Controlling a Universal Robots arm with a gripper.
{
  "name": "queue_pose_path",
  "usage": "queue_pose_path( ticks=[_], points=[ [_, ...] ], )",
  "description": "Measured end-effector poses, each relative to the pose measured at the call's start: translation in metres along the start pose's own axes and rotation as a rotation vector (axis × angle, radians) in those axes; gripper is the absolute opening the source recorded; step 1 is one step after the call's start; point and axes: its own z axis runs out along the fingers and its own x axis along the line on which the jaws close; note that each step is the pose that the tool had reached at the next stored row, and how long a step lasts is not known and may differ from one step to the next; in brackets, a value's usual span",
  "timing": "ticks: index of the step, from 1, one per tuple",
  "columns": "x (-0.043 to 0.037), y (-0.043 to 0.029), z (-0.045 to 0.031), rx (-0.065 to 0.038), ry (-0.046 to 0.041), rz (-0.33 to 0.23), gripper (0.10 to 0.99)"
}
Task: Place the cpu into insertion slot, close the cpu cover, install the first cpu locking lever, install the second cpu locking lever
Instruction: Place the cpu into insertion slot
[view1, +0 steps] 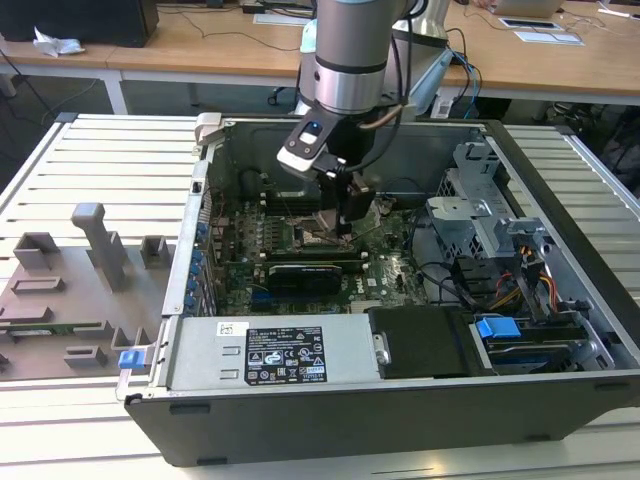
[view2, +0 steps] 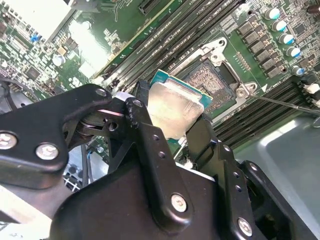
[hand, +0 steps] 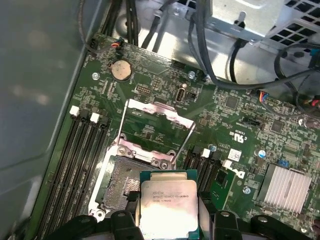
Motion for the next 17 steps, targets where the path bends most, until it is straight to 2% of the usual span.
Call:
queue_pose_path(
  ticks=[2, 5, 17],
  points=[
    [0.0000, 0.0000, 0.0001, 0.003, -0.0057, 0.022, 0.545],
    [0.0000, 0.0000, 0.0001, 0.006, -0.0089, 0.050, 0.545],
    [0.0000, 0.0000, 0.0003, 0.015, -0.0151, 0.143, 0.545]
  ],
)
